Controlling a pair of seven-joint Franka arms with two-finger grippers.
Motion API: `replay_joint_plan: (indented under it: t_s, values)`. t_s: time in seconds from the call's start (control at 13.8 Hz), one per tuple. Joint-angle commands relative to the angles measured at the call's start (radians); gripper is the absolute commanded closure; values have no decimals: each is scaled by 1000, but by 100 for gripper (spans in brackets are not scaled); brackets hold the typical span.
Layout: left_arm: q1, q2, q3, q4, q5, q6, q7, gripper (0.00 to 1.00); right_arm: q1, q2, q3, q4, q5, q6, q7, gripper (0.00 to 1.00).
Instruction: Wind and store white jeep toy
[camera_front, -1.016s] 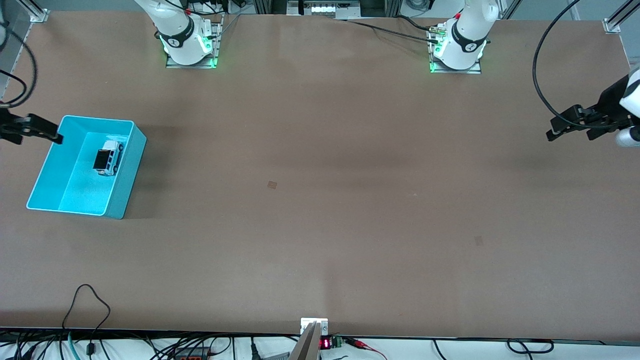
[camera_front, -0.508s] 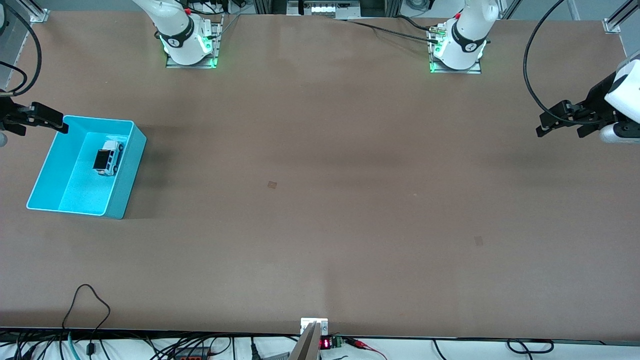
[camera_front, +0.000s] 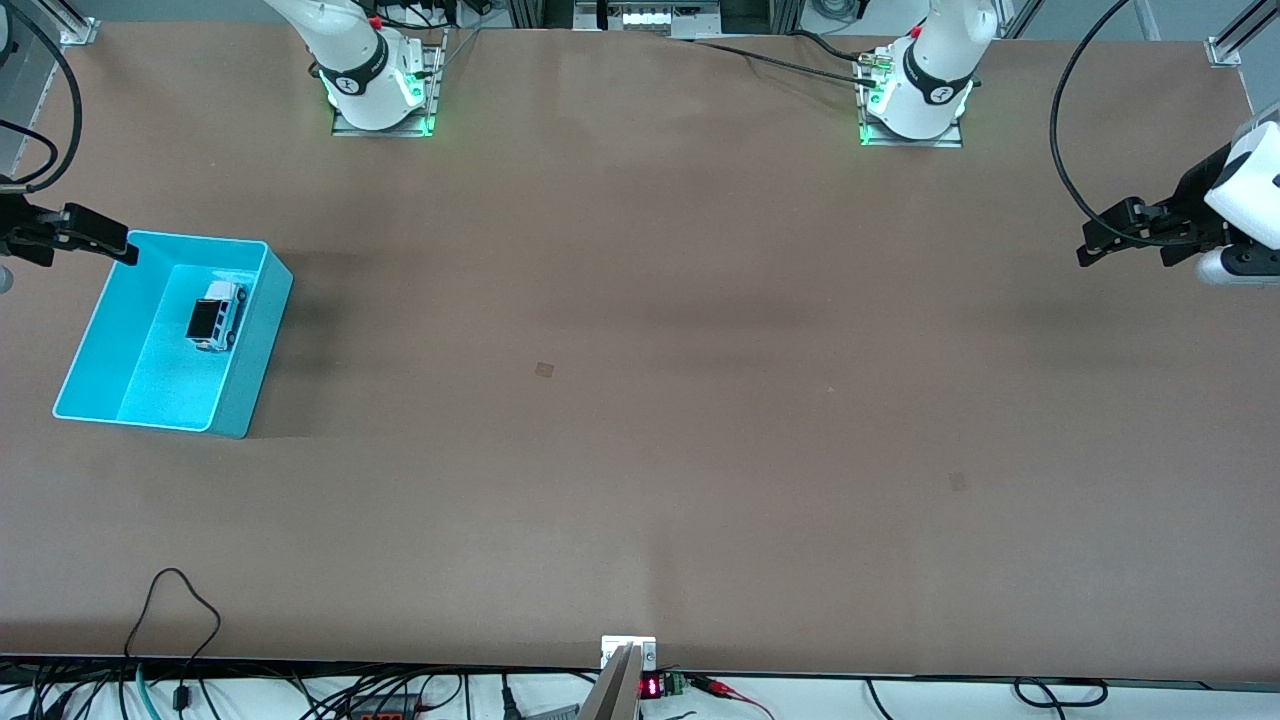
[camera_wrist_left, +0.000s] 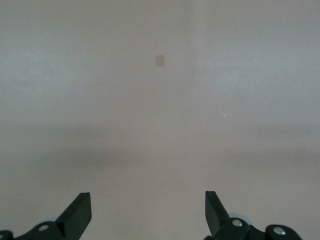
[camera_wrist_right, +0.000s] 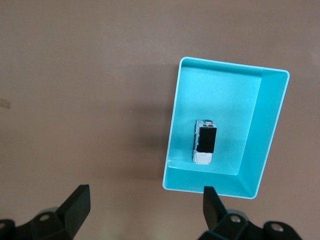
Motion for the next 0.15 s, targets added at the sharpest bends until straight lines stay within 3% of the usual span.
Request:
replay_joint_plan:
  t_s: [0.0, 0.07]
  values:
    - [5, -10, -8, -2, 21, -21, -5, 0, 10, 0, -9, 5, 3, -12, 20, 0]
    - [5, -10, -8, -9, 21, -19, -5, 0, 10, 2, -9, 5, 5, -12, 18, 0]
